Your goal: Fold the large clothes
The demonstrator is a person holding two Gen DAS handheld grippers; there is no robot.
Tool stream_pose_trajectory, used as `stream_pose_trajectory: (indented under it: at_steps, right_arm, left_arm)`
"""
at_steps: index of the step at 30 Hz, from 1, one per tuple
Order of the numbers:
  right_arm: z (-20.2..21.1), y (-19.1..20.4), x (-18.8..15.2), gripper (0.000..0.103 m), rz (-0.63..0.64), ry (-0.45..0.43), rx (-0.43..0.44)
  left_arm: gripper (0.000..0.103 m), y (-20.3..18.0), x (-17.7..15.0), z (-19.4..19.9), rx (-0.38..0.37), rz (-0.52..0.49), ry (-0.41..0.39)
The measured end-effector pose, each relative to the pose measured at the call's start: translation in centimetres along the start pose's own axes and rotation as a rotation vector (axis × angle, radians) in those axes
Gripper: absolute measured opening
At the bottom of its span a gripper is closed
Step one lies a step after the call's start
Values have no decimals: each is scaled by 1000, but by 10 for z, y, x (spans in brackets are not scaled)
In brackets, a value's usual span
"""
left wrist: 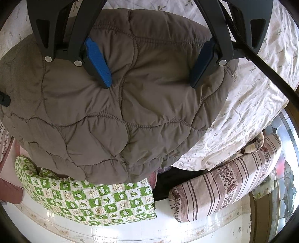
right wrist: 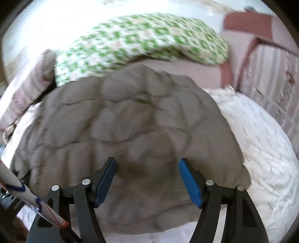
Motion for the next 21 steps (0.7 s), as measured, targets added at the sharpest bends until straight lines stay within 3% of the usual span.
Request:
stream_pose_trajectory:
  at_steps: [3,12,18,21]
  right_arm:
    - [-14,-6,-6,74,-34,52,27]
    - [-25,-8,-11,76,-53,88,43]
    - [13,-10,5,76,-56,11,66]
    - [35,-23,12,76,-51,-43,45]
  left_arm:
    - [85,0,0,0,1,0,-1]
    - [86,0,0,0,-3,5,4]
    - [85,7,9,14,-36,75,16]
    - [86,25,16,30,9,112,-26]
Point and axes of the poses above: each gripper's, at about its wrist camera, not at the fingertips, and z roughly against the way its jaws point, y to its left, x to its top, the point moved 9 cm from there along -z, roughly the way its jaws point, and after that the axes turned 10 degrees about -x, right-handed, at the moved point
